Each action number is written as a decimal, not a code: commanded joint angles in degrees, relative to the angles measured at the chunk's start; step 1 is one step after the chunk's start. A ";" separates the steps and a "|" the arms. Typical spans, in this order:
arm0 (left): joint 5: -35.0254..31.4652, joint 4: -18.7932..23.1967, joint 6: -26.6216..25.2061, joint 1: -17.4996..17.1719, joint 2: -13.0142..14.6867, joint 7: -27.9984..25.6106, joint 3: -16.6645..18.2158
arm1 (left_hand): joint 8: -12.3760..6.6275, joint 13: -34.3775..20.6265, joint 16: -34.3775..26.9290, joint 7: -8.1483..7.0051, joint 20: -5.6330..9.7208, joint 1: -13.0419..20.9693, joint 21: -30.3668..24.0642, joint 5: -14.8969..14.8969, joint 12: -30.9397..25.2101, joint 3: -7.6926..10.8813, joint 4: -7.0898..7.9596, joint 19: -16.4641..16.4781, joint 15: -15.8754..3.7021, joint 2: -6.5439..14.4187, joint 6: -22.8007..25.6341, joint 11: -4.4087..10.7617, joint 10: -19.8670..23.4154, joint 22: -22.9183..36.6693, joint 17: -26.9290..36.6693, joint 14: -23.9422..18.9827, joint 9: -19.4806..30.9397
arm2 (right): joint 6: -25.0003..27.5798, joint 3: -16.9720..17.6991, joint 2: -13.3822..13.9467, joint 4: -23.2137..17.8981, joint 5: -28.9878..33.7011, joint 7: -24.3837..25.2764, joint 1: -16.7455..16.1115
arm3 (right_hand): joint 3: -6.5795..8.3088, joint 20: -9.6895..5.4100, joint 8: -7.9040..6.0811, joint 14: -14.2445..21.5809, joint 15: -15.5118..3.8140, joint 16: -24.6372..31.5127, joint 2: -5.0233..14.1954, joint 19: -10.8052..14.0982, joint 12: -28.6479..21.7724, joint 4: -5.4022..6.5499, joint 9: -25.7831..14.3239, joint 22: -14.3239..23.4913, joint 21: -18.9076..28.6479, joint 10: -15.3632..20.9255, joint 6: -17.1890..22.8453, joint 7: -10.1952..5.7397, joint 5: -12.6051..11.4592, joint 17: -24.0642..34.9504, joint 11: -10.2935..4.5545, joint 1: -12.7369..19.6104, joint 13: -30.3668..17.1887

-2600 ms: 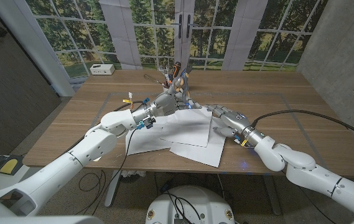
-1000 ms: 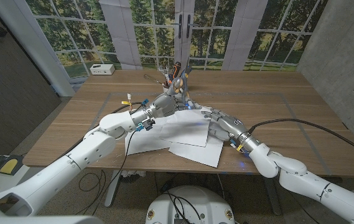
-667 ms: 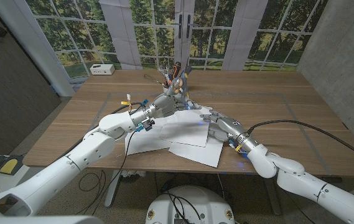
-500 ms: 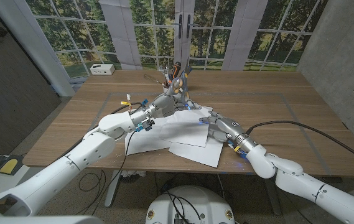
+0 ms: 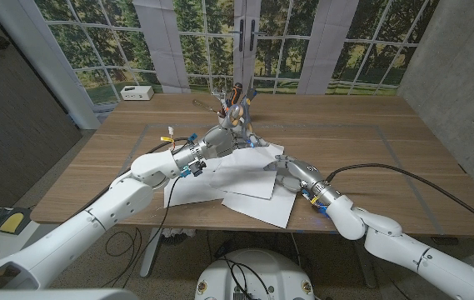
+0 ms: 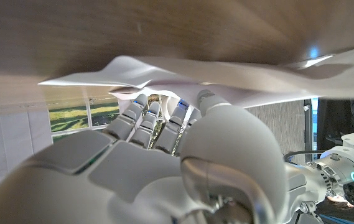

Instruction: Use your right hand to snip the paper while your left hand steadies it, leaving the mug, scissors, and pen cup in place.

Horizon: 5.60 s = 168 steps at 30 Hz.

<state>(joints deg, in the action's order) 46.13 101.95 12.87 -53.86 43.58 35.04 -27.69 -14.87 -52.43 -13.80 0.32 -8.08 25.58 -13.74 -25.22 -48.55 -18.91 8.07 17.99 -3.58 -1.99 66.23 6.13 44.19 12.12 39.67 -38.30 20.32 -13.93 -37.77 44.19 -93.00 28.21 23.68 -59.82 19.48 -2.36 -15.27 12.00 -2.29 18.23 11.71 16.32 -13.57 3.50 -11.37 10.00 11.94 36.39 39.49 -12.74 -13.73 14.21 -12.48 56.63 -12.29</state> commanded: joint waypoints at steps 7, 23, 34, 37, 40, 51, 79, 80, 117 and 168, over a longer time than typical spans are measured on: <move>0.02 0.10 0.59 -0.58 -0.01 -0.35 0.12 | -0.42 -0.33 -0.54 0.23 0.35 0.05 -0.12 0.17 -0.34 -0.19 0.23 0.00 -4.27 0.47 0.41 1.65 1.97 0.18 0.21 -0.54 0.26 | -2.50 0.83 -2.50 2.44 -1.24 5.57 -1.09 | 4.78 -1.82 -1.31 8.01 -11.11 4.94 0.27 5.40 -3.10 2.00 -3.44 0.75 2.02 8.95 2.90 0.42 0.65 2.64 0.46 0.57 -3.11; -0.14 -0.91 0.55 0.41 -0.70 0.28 -0.36 | -0.45 -0.22 -0.58 0.20 0.28 -0.12 -0.11 0.17 -0.31 -0.24 0.26 -0.04 -4.21 0.55 0.43 1.82 2.10 0.18 0.24 -0.54 0.32 | -1.70 3.42 -4.84 2.73 -3.47 11.23 -2.67 | 8.19 -3.91 -0.85 25.99 -11.25 13.50 -0.19 10.48 -12.77 1.02 -12.14 4.06 8.91 7.91 1.30 1.14 2.10 14.51 0.64 2.39 -15.80; -0.57 -0.80 0.59 0.69 -0.73 0.22 -0.48 | -0.47 -0.32 -0.60 0.21 0.20 -0.20 -0.10 0.17 -0.30 -0.25 0.26 -0.06 -4.26 0.60 0.54 1.83 1.92 0.18 0.25 -0.52 0.31 | 1.01 5.25 -5.24 1.69 -2.91 15.11 -3.58 | 7.96 -3.90 -0.42 26.84 -11.16 14.78 -0.27 10.90 -13.97 0.45 -12.76 5.04 10.63 8.04 1.45 1.13 2.22 17.31 0.70 2.65 -17.19; -0.72 -0.59 0.56 0.62 -0.65 -0.03 -0.47 | -0.47 0.10 -0.63 0.21 0.33 -0.22 -0.14 0.16 -0.20 -0.25 0.26 0.05 -4.24 0.62 0.49 1.66 2.32 0.18 0.26 -0.58 0.34 | 1.44 5.35 -5.26 1.45 -2.61 15.86 -3.78 | 7.95 -3.95 -0.40 26.87 -11.17 14.92 -0.29 10.74 -14.25 0.35 -12.93 5.22 10.86 8.20 1.54 1.10 2.24 17.76 0.75 2.71 -17.45; -0.78 -0.26 0.45 0.42 -0.49 -0.36 -0.42 | -0.44 -0.07 -0.62 0.17 0.42 -0.23 -0.17 0.16 -0.21 -0.25 0.25 0.11 -4.25 0.63 0.50 1.73 2.09 0.19 0.26 -0.55 0.28 | 1.44 5.43 -5.36 1.40 -2.61 16.55 -3.94 | 7.98 -3.89 -0.36 26.85 -11.17 15.04 -0.26 10.80 -14.56 0.26 -13.12 5.39 11.21 8.30 1.60 1.09 2.25 18.29 0.82 2.78 -17.78; -0.84 0.39 0.11 0.19 -0.31 -1.12 -0.42 | -0.47 -0.20 -0.66 0.15 0.26 -0.25 -0.11 0.15 -0.27 -0.26 0.22 -0.06 -4.26 0.65 0.59 1.65 2.02 0.20 0.27 -0.59 0.28 | 2.10 7.67 -7.09 1.00 -6.64 18.63 -5.00 | 8.12 -3.84 0.19 28.32 -11.15 16.64 -0.11 10.76 -16.02 0.21 -14.21 6.10 13.11 7.86 1.46 1.14 2.31 22.04 0.88 2.83 -19.79; 0.14 -1.53 -2.60 3.74 -1.43 0.83 -1.39 | -0.56 -0.17 -0.69 0.34 0.24 -0.18 -0.13 0.15 -0.31 -0.23 0.12 -0.04 -4.32 0.74 0.73 1.83 2.17 0.22 0.30 -0.58 0.38 | 4.74 9.59 -7.34 2.67 -3.83 25.27 -2.29 | 8.88 -3.47 0.60 28.45 -11.13 16.80 -0.01 10.92 -17.08 0.22 -15.12 6.52 14.51 7.59 1.08 1.28 2.31 24.08 0.84 3.10 -21.23; 0.32 -1.51 -3.04 3.85 -1.36 0.86 -1.43 | -0.56 -0.27 -0.71 0.34 0.27 -0.13 -0.13 0.15 -0.29 -0.24 0.08 -0.03 -4.32 0.68 0.70 1.95 1.97 0.22 0.30 -0.63 0.40 | 4.57 9.53 -7.33 2.98 -3.72 25.43 -2.01 | 8.90 -3.47 0.61 28.44 -11.12 16.79 -0.01 10.92 -17.10 0.22 -15.14 6.53 14.53 7.58 1.08 1.28 2.31 24.12 0.84 3.10 -21.25; 1.33 -0.83 -11.12 7.46 -1.49 0.84 -2.59 | -0.49 -0.34 -0.80 0.52 0.14 1.07 -0.13 0.17 -0.45 -0.30 -0.55 -0.08 -4.23 -0.57 0.51 1.72 2.17 0.25 0.34 -0.73 0.42 | 1.56 5.09 -9.05 16.12 1.86 34.94 9.26 | 9.74 -3.77 1.13 27.81 -11.15 15.79 -0.21 10.14 -17.94 0.74 -15.55 6.83 15.76 6.94 1.30 1.05 2.32 25.65 0.89 2.87 -22.66; 3.89 -0.69 -16.92 10.38 -1.60 5.43 -4.11 | -0.31 -0.17 -0.81 0.59 -0.29 1.81 0.00 0.40 -0.28 0.07 -0.38 -0.65 -3.93 -0.10 0.42 1.52 1.90 0.33 0.51 -0.43 0.41 | -2.62 7.30 -10.65 22.51 11.19 40.32 14.41 | 10.41 -4.49 1.73 27.13 -11.21 14.02 -0.49 8.82 -17.69 0.94 -15.43 6.95 17.40 6.30 1.94 1.01 2.19 27.35 0.84 2.54 -22.78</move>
<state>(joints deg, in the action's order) 50.36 101.26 -3.77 -44.13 41.95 40.05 -31.43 -14.88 -52.56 -14.43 0.39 -8.39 26.72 -13.74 -24.97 -48.67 -19.15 7.82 17.68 -3.48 -2.08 66.70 6.03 44.52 12.11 39.95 -38.80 20.61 -15.83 -33.04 34.84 -70.82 35.37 63.66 -44.07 29.44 -2.69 -13.70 39.37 -3.70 32.61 11.68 25.34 -31.41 4.34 -26.69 16.62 29.05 42.43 40.93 -11.56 -11.46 41.29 -11.46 59.20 -35.01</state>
